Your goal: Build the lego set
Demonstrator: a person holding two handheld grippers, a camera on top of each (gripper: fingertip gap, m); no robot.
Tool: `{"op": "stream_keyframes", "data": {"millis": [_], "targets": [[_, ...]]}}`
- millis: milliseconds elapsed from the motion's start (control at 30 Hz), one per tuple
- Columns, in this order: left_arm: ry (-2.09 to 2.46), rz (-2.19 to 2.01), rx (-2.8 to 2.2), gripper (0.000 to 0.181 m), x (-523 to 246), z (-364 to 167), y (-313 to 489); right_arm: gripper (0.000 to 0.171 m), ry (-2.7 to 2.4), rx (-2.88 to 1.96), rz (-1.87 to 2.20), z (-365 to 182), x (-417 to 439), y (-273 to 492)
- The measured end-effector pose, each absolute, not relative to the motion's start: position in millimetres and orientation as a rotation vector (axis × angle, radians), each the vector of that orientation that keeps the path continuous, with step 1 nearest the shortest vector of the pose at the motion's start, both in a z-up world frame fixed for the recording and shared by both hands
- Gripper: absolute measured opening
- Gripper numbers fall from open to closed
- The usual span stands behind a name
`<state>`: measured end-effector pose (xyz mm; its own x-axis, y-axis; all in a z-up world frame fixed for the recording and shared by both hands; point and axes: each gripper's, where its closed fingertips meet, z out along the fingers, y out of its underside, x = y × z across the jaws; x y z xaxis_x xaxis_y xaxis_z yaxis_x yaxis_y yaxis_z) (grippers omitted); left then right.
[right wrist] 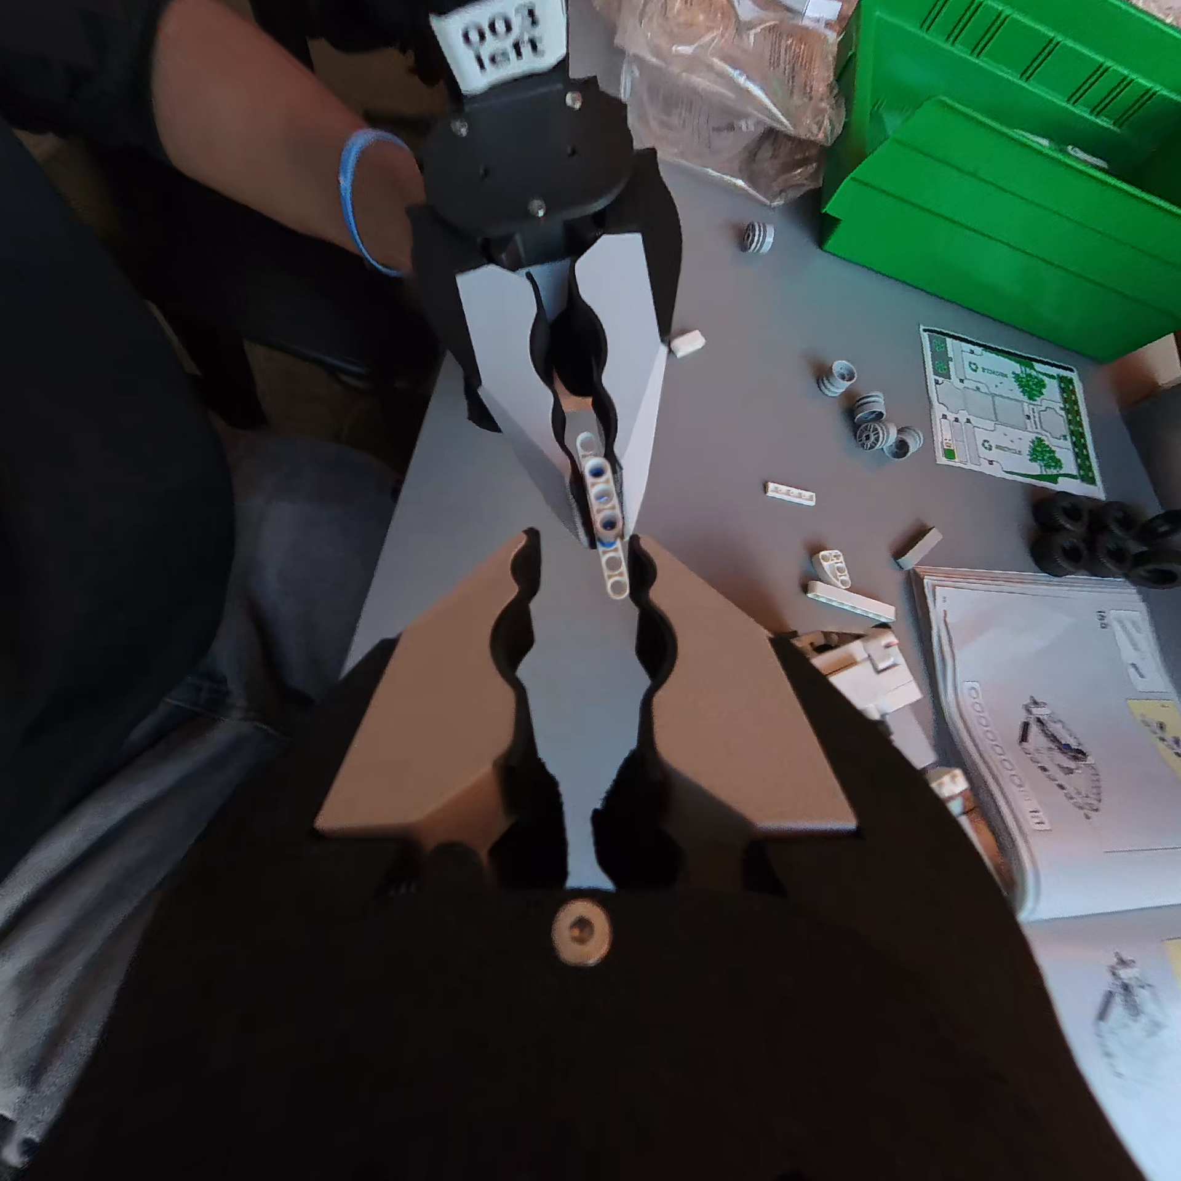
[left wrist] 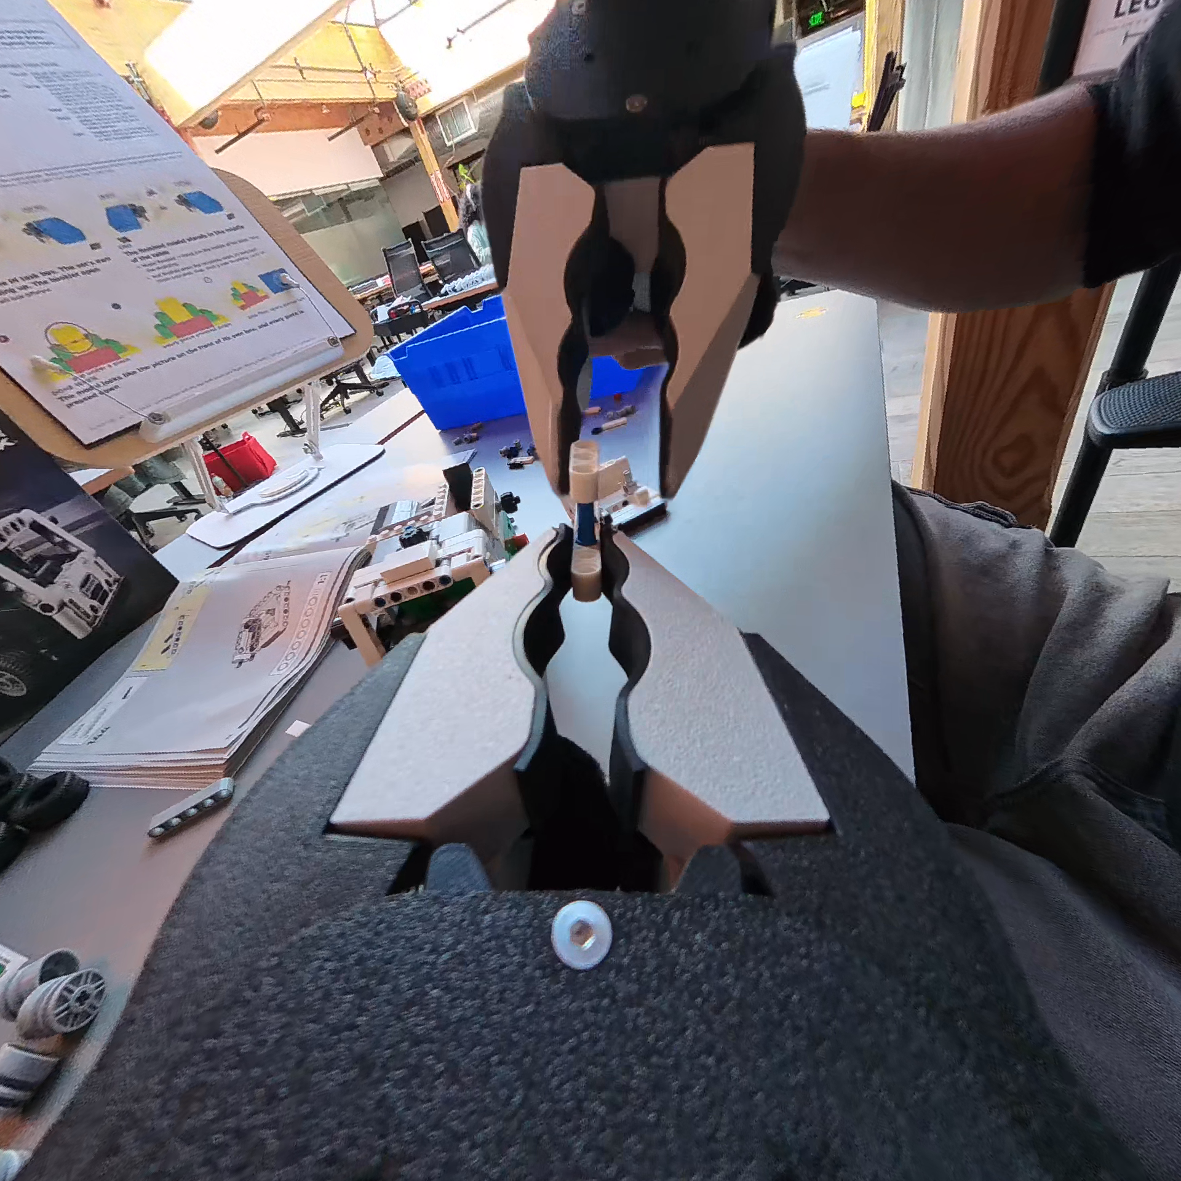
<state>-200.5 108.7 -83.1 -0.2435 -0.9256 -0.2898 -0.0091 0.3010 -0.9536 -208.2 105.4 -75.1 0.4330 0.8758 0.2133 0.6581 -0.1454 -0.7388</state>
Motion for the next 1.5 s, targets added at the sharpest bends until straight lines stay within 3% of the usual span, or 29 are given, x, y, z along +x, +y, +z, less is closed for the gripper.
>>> {"op": "stream_keyframes", "data": {"millis": [67, 200, 367, 533, 900, 1467, 1500], "targets": [[1.519, -1.1, -0.859, 0.007, -202, -79, 109, 0.034, -1.186, -1.887, 0.451, -66, -205, 102], [1.455, -1.015, -0.74, 0.007, -205, -68, 106, 0.066, -0.685, -1.898, 0.925, -51, -203, 101], [1.441, -0.94, -0.637, 0.007, -207, -64, 98, 0.076, -0.323, -1.784, 1.303, -58, -220, 100], [1.46, -0.884, -0.569, 0.006, -207, -67, 89, 0.061, -0.238, -1.684, 1.565, -58, -228, 95], [1.474, -0.846, -0.53, 0.007, -207, -70, 84, 0.036, -0.275, -1.651, 1.603, -58, -236, 88], [1.456, -0.848, -0.506, 0.007, -208, -66, 80, 0.034, -0.346, -1.554, 1.645, -58, -238, 79], [1.453, -0.856, -0.497, 0.007, -208, -66, 78, 0.026, -0.348, -1.555, 1.643, -59, -238, 79]]}}
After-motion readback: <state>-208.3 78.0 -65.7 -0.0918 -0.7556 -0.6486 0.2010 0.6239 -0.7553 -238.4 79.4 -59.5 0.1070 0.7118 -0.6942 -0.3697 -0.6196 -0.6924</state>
